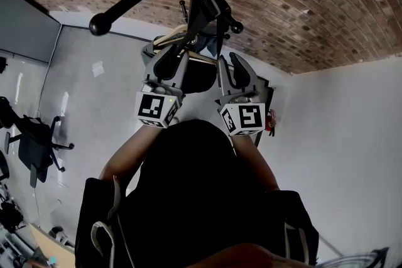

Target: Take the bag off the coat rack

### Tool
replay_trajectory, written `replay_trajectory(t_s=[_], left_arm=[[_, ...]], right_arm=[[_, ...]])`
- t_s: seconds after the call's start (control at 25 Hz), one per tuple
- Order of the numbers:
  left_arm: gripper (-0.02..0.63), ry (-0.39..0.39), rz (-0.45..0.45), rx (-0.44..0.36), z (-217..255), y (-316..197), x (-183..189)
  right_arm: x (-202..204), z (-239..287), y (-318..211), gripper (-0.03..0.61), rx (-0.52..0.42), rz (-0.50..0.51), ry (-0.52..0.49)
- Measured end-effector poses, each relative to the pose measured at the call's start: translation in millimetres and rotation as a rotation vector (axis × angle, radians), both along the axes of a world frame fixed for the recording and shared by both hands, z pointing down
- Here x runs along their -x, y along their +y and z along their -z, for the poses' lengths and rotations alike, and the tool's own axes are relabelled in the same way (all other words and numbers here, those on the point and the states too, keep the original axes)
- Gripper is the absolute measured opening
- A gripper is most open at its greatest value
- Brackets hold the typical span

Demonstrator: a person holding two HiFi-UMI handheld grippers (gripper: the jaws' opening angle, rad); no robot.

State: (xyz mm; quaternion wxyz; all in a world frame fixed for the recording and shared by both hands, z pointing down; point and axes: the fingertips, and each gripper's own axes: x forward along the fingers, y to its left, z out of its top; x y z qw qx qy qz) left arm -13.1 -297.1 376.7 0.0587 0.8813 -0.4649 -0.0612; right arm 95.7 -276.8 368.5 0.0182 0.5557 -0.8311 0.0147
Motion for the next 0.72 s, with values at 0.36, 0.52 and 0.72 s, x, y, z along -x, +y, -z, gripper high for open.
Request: replay_trajectory(t_s=[0.36,0.52,0.72], left_arm=[[0.109,-0.014,-0.015,0.010,-8,-18,-14],[0.109,-0.034,-0.028,-0.008,-4,-25,-22],[0.108,-0.037,-0.028,-0.019,3,-38,-29]], right_arm=[[1,4,-32,0.104,-0.010,-0.027,-0.004],[1,5,-38,0.105,-0.015,-0.034,0.000],[11,0,-46,0.105,-0.003,-0.010,0.028]])
